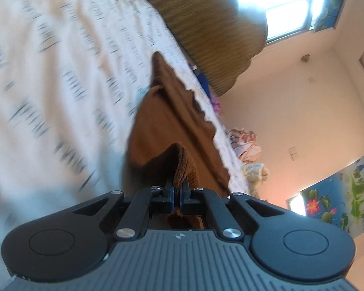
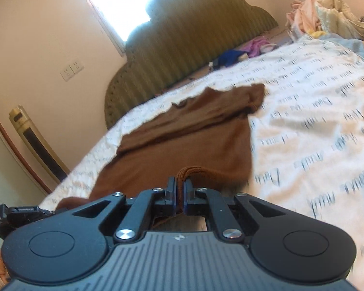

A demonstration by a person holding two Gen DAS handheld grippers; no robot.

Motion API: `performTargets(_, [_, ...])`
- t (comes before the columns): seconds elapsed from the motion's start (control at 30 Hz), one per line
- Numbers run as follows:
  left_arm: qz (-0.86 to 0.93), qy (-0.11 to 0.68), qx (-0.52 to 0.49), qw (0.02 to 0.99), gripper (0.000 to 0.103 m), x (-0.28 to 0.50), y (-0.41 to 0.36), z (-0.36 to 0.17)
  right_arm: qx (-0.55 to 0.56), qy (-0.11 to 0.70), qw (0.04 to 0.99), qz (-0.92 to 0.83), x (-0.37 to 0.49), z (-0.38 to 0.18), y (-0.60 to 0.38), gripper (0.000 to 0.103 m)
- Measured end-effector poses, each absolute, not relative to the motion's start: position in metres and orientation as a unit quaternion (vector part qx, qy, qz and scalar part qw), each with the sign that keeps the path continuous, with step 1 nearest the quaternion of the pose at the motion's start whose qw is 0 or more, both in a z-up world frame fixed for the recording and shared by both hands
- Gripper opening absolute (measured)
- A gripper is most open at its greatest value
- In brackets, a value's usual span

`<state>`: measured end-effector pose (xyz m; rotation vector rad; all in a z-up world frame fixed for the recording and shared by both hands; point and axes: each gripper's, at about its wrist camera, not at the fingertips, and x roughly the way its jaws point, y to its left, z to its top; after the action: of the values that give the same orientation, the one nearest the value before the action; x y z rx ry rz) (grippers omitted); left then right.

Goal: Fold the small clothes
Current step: 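Carry the hem over the sweater toward the collar with both tools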

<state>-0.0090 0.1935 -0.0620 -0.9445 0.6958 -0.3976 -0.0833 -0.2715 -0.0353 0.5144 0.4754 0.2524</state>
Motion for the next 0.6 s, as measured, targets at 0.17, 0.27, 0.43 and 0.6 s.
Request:
performTargets(0.17, [-0.199, 0.289, -0.465, 0.813, 0.004, 0.073, 0.190, -0.037, 0.301, 0.215, 0.919, 0.133, 0.002, -0.023, -0.306, 0.005])
performTargets(0.27, [-0.196, 0.282, -0.462, 0.818, 0.004, 0.133, 0.179, -0.026, 0.339, 0.225, 0.904, 0.130, 0.069, -0.025, -0.330, 0.004])
performTargets(0.43, [-0.185, 0.296, -0.452, 0.821, 0.004, 0.234, 0.157, -0.023, 0.374, 0.253, 0.886, 0.107, 0.178, -0.036, -0.355, 0.004])
performTargets(0.6, [-0.170, 0.331, -0.445, 0.815, 0.004, 0.308, 0.138, -0.039, 0.381, 0.291, 0.874, 0.078, 0.253, -0.056, -0.366, 0.005])
